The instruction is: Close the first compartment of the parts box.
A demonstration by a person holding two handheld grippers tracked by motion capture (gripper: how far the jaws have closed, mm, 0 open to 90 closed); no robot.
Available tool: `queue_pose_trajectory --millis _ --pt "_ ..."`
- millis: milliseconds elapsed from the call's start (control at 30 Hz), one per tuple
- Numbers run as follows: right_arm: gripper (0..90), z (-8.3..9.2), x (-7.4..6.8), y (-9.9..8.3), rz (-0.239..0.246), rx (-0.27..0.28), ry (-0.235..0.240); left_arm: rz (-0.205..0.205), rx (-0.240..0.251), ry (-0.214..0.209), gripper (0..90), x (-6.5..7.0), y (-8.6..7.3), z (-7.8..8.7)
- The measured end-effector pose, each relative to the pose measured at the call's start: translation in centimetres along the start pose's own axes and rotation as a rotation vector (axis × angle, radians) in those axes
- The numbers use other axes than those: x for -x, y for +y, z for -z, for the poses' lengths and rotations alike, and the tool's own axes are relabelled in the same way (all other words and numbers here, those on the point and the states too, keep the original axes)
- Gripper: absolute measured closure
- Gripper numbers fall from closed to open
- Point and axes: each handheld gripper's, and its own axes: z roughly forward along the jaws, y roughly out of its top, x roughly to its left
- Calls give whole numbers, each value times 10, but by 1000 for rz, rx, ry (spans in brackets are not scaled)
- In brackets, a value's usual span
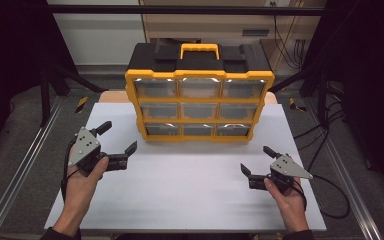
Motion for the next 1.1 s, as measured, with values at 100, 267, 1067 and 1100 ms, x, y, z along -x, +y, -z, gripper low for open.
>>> queue_pose_trajectory --millis 100,267,1067,1100 --pt "33 0 0 0 0 0 -1 3 5 5 20 -1 -4 3" --pt "33 0 0 0 1 -1 0 -3 2 11 20 -2 -12 6" --pt "32 0 0 0 4 -4 1 40 19 23 21 3 -54 10" --pt "32 0 0 0 3 -4 1 43 18 22 21 3 -55 10"
